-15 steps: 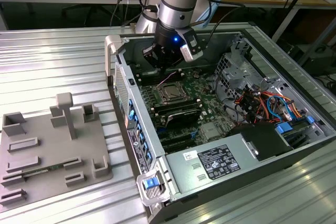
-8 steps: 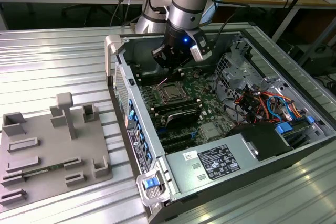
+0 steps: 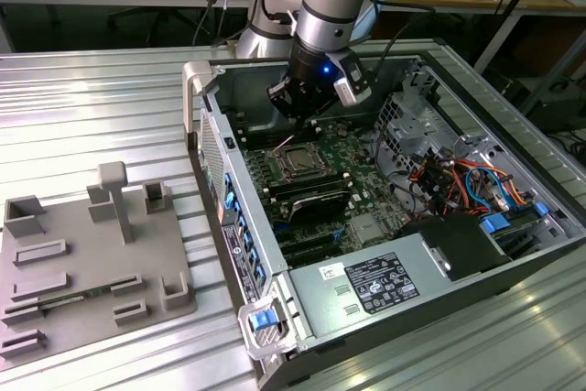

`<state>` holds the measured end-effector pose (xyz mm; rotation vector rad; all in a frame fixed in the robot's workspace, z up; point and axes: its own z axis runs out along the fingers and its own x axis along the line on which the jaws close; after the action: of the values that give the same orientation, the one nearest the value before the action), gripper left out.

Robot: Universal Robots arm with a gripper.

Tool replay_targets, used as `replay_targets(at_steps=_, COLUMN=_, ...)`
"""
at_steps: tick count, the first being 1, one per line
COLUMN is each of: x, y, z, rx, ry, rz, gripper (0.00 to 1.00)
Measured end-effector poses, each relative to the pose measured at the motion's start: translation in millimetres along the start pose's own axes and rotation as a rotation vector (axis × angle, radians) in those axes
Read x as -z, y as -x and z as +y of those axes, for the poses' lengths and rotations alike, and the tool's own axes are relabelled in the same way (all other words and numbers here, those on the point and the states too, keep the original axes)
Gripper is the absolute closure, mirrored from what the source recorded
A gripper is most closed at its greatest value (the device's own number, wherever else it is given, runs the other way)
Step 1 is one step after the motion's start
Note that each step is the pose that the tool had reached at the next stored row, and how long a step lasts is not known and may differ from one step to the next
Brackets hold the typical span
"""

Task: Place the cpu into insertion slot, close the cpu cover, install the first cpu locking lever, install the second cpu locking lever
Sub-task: 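Install the first cpu locking lever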

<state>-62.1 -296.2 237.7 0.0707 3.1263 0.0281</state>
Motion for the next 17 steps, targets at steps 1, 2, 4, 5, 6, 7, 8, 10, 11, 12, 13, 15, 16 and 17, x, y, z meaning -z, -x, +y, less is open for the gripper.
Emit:
replay_targets(at_steps=1, x=-0.5, y=-0.3, z=0.1, rx=0.001, ry=0.0001, rz=0.0000, gripper=0.89)
replay_targets(at_steps=2, x=-1.1, y=-0.4, z=0.1, rx=0.003, ry=0.0002, rz=-0.0001, gripper=0.89)
replay_targets(at_steps=4, x=-3.4, y=-0.5, z=1.1, rx=0.008, ry=0.0002, rz=0.0001, gripper=0.89)
replay_targets(at_steps=5, x=-4.8, y=-0.4, z=1.7, rx=0.010, ry=0.0002, rz=0.0002, gripper=0.89)
replay_targets(at_steps=6, x=-6.2, y=0.4, z=2.1, rx=0.014, ry=0.0002, rz=0.0004, gripper=0.89)
replay_targets(at_steps=7, x=-8.4, y=1.5, z=2.9, rx=0.018, ry=0.0002, rz=0.0004, gripper=0.89)
replay_targets(at_steps=8, x=-9.9, y=1.9, z=3.4, rx=0.021, ry=0.0003, rz=0.0004, gripper=0.89)
replay_targets(at_steps=10, x=-12.1, y=2.8, z=4.1, rx=0.029, ry=0.0004, rz=0.0006, gripper=0.89)
replay_targets(at_steps=11, x=-13.1, y=3.8, z=4.3, rx=0.034, ry=0.0005, rz=0.0007, gripper=0.89)
replay_targets(at_steps=12, x=-13.9, y=5.3, z=4.5, rx=0.040, ry=0.0006, rz=0.0008, gripper=0.89)
replay_targets(at_steps=13, x=-14.6, y=7.0, z=4.6, rx=0.045, ry=0.0006, rz=0.0010, gripper=0.89)
replay_targets(at_steps=15, x=-15.9, y=10.5, z=4.8, rx=0.053, ry=0.0009, rz=0.0009, gripper=0.89)
replay_targets(at_steps=16, x=-17.0, y=10.9, z=4.8, rx=0.056, ry=0.0003, rz=0.0009, gripper=0.89)
replay_targets(at_steps=17, x=-19.1, y=10.9, z=4.7, rx=0.057, ry=-0.0006, rz=0.0011, gripper=0.89)
